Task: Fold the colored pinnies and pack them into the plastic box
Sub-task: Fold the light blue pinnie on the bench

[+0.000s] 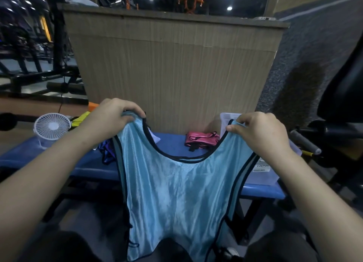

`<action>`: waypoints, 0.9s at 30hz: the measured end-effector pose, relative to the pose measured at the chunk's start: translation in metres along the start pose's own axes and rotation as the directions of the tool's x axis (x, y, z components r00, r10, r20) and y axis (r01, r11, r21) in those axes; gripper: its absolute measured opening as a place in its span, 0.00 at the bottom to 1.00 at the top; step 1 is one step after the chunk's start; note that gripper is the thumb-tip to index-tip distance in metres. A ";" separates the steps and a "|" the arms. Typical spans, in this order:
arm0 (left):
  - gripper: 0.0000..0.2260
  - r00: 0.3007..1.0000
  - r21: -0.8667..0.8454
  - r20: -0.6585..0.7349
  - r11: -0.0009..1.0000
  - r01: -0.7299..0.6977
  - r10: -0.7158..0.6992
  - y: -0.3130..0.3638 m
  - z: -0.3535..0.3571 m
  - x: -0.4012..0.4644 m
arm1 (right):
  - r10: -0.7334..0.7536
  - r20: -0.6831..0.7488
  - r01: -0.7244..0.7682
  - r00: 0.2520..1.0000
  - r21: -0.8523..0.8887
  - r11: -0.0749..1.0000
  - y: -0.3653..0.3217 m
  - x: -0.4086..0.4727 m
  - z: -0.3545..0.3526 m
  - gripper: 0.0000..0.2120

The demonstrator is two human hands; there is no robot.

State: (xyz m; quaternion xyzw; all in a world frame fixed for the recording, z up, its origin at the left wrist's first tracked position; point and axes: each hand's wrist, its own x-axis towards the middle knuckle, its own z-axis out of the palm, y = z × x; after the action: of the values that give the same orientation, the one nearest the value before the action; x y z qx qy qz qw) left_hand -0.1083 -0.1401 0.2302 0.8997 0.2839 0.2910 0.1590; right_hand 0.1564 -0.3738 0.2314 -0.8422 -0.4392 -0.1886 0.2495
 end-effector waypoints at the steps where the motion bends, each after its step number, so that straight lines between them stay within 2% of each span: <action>1: 0.13 1.000 0.009 0.013 1.000 -0.002 0.002 0.000 0.000 0.000 | 0.004 -0.001 -0.004 1.000 -0.003 1.000 -0.001 -0.001 0.000 0.15; 8: 0.10 0.999 0.036 0.033 0.999 0.027 -0.028 -0.001 0.000 0.001 | 0.024 0.036 -0.025 0.999 0.042 0.999 -0.003 -0.003 0.000 0.14; 12: 0.12 0.998 0.056 0.064 0.998 0.019 -0.023 -0.002 0.001 0.000 | 0.010 0.048 -0.013 0.999 0.049 0.999 0.000 -0.001 0.004 0.16; 17: 0.12 0.995 0.024 0.093 0.999 0.036 -0.038 0.005 0.005 -0.002 | 0.012 0.160 -0.034 0.987 0.139 0.990 -0.001 0.004 0.013 0.21; 20: 0.12 0.992 -0.062 0.109 0.995 0.074 -0.067 0.011 0.008 -0.003 | 0.022 0.231 -0.080 0.973 0.246 0.966 -0.004 0.004 0.015 0.23; 23: 0.12 0.988 -0.187 0.126 0.975 0.117 -0.094 0.019 0.014 -0.005 | 0.045 0.299 -0.165 0.953 0.391 0.906 -0.010 0.002 0.020 0.23; 27: 0.12 0.972 -0.284 0.214 0.945 0.160 -0.101 0.034 0.027 -0.009 | 0.042 0.451 -0.353 0.892 0.632 0.690 -0.023 -0.004 0.027 0.16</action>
State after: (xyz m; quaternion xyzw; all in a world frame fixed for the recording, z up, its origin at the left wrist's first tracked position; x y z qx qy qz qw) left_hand -0.0839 -0.1753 0.2209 0.8687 0.2786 0.2288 0.3396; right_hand 0.1377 -0.3498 0.2134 -0.7474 -0.4232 0.1972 0.4727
